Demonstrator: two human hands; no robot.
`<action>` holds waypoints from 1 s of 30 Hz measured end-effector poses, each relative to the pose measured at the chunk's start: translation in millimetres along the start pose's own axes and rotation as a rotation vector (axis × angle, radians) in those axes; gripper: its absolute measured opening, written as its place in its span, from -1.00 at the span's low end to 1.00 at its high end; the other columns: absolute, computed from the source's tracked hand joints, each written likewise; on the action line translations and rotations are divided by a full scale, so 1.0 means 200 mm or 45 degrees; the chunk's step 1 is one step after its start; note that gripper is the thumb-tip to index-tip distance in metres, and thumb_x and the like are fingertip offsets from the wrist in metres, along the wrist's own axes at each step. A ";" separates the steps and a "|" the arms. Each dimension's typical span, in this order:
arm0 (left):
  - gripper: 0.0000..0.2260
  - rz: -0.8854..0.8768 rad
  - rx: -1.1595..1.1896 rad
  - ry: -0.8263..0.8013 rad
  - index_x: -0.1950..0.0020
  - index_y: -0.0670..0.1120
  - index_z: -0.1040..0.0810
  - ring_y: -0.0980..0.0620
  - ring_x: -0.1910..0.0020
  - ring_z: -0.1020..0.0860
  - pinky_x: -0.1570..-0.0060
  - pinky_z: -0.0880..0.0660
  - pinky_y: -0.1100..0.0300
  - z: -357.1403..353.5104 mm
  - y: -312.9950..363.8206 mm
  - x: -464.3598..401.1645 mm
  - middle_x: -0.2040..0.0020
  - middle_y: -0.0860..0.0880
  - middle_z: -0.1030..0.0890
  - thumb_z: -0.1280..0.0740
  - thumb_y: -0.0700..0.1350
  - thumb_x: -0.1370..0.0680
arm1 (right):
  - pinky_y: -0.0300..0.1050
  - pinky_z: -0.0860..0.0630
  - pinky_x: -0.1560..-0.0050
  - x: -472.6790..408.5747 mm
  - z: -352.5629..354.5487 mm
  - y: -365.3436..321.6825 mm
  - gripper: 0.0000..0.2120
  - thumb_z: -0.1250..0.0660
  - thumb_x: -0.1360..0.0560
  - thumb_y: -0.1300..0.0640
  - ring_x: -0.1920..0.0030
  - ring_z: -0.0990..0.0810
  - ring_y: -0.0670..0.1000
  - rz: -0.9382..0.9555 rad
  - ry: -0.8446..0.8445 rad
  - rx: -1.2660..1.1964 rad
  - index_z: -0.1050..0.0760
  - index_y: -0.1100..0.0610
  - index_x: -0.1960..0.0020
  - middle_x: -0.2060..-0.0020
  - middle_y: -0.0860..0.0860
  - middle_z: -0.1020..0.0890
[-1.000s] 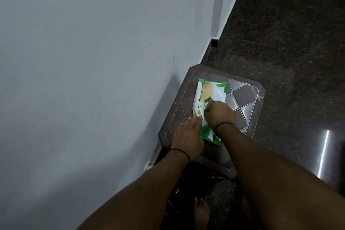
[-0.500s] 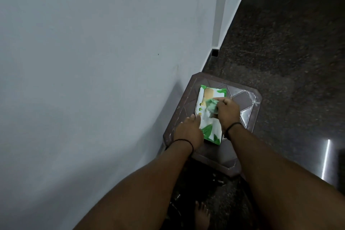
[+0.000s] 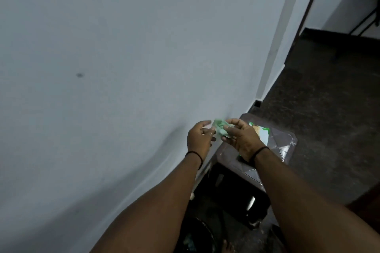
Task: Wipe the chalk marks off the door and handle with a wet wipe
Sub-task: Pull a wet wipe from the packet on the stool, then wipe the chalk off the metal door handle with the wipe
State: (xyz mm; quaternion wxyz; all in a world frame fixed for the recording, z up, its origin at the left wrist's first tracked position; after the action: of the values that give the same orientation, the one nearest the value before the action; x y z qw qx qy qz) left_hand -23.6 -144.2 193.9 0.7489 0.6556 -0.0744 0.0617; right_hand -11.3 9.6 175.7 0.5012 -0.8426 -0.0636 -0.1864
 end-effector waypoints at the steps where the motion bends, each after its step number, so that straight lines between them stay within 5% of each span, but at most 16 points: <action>1: -0.75 -0.011 0.052 -0.007 -0.23 0.02 -0.55 -0.04 0.23 -0.66 0.22 -0.58 0.09 0.09 0.06 0.08 0.09 -0.07 -0.68 -0.34 -0.19 -0.57 | -0.19 -0.63 0.29 0.08 -0.12 -0.02 -0.84 -0.32 -0.53 0.36 0.28 -0.69 0.00 -0.020 -0.065 0.031 -0.53 0.23 -0.09 0.16 0.12 -0.68; 3: -0.69 -0.037 0.140 -0.038 -0.31 0.07 -0.51 -0.01 0.25 -0.65 0.19 -0.59 0.07 0.23 0.16 0.21 0.10 -0.02 -0.67 -0.29 -0.21 -0.60 | -0.23 -0.61 0.30 0.22 -0.33 -0.06 -0.84 -0.29 -0.56 0.31 0.28 -0.67 -0.03 -0.069 -0.205 0.081 -0.55 0.26 -0.13 0.19 0.11 -0.69; 10: -0.92 -0.153 0.497 0.050 0.00 -0.12 -0.64 -0.09 0.30 -0.63 0.32 -0.56 0.13 0.77 0.42 0.61 0.15 -0.16 -0.68 -0.35 -0.17 -0.58 | -0.31 -0.41 0.44 0.64 -1.06 -0.15 -0.85 -0.38 -0.51 0.06 0.24 -0.50 -0.05 -0.116 -0.812 0.321 -0.56 0.15 0.05 0.21 0.06 -0.61; 13: -0.87 -0.240 0.574 0.102 -0.02 -0.18 -0.63 -0.11 0.30 -0.62 0.31 -0.55 0.13 0.98 0.51 0.79 0.17 -0.18 -0.67 -0.29 -0.21 -0.60 | -0.32 -0.43 0.46 0.80 -1.29 -0.12 -0.69 -0.58 -0.30 -0.04 0.28 -0.49 -0.06 -0.175 -1.026 0.327 -0.52 0.12 0.21 0.28 0.04 -0.57; 15: -0.80 -0.265 0.600 0.179 -0.07 -0.22 -0.62 -0.11 0.29 -0.62 0.30 -0.54 0.13 1.13 0.56 0.91 0.16 -0.21 -0.66 -0.20 -0.25 -0.58 | -0.31 -0.52 0.37 0.93 -1.44 -0.10 -0.65 -0.65 -0.20 0.01 0.29 -0.58 -0.07 -0.218 -1.175 0.322 -0.54 0.13 0.23 0.28 0.04 -0.61; 18: -0.72 -0.324 0.648 0.305 -0.11 -0.28 -0.58 -0.11 0.27 -0.61 0.30 -0.52 0.13 1.33 0.64 1.15 0.15 -0.20 -0.66 -0.19 -0.19 -0.50 | -0.27 -0.60 0.19 1.10 -1.66 -0.06 -0.88 -0.42 -0.41 0.32 0.15 -0.67 0.00 -0.265 -1.378 0.253 -0.64 0.15 0.09 0.12 0.10 -0.68; 20: -0.79 -0.387 0.681 0.433 -0.11 -0.25 -0.56 -0.10 0.30 -0.60 0.32 -0.52 0.14 1.44 0.67 1.35 0.16 -0.21 -0.65 -0.21 -0.22 -0.55 | -0.29 -0.59 0.29 1.23 -1.77 -0.01 -0.68 -0.26 -0.45 0.45 0.17 -0.67 -0.01 -0.285 -1.471 0.326 -0.67 0.11 0.06 0.07 0.13 -0.66; 24: -0.73 -0.459 0.686 0.622 -0.16 -0.25 -0.57 -0.07 0.23 -0.60 0.32 -0.52 0.12 1.60 0.73 1.73 0.06 -0.20 -0.62 -0.29 -0.09 -0.57 | -0.19 -0.55 0.24 1.58 -1.96 0.07 -0.93 -0.48 -0.36 0.22 0.23 -0.60 0.00 -0.167 -1.653 0.358 -0.63 0.09 0.18 0.18 0.09 -0.64; 27: -0.58 -0.476 0.571 0.687 -0.19 -0.21 -0.60 -0.05 0.17 -0.60 0.28 -0.55 0.12 1.70 0.79 2.02 0.03 -0.16 -0.64 -0.34 0.09 -0.51 | -0.13 -0.52 0.21 1.82 -2.07 0.13 -0.87 -0.50 -0.35 0.13 0.22 -0.61 0.04 -0.096 -1.732 0.299 -0.58 0.12 0.17 0.20 0.09 -0.65; 30: -0.78 -0.526 0.396 0.941 -0.11 -0.17 -0.65 -0.05 0.18 -0.63 0.25 -0.58 0.14 1.84 0.82 2.35 0.07 -0.15 -0.68 -0.41 -0.08 -0.53 | -0.19 -0.59 0.23 2.12 -2.19 0.23 -0.89 -0.36 -0.49 0.21 0.17 -0.65 0.06 -0.172 -1.902 0.214 -0.60 0.21 0.01 0.12 0.15 -0.67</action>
State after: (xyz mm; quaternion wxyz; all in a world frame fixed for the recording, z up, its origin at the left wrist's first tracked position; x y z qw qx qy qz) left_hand 395.8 -488.8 490.5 0.6143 0.6954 0.3406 0.1515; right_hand 284.3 -426.0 486.5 0.3748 -0.6981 -0.4520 0.4097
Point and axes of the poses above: each hand's wrist, its own x-axis away from the middle knuckle, its own z-axis out of the back of the hand, y = z × x, the point moved 8 cm from there along -x, towards the middle knuckle
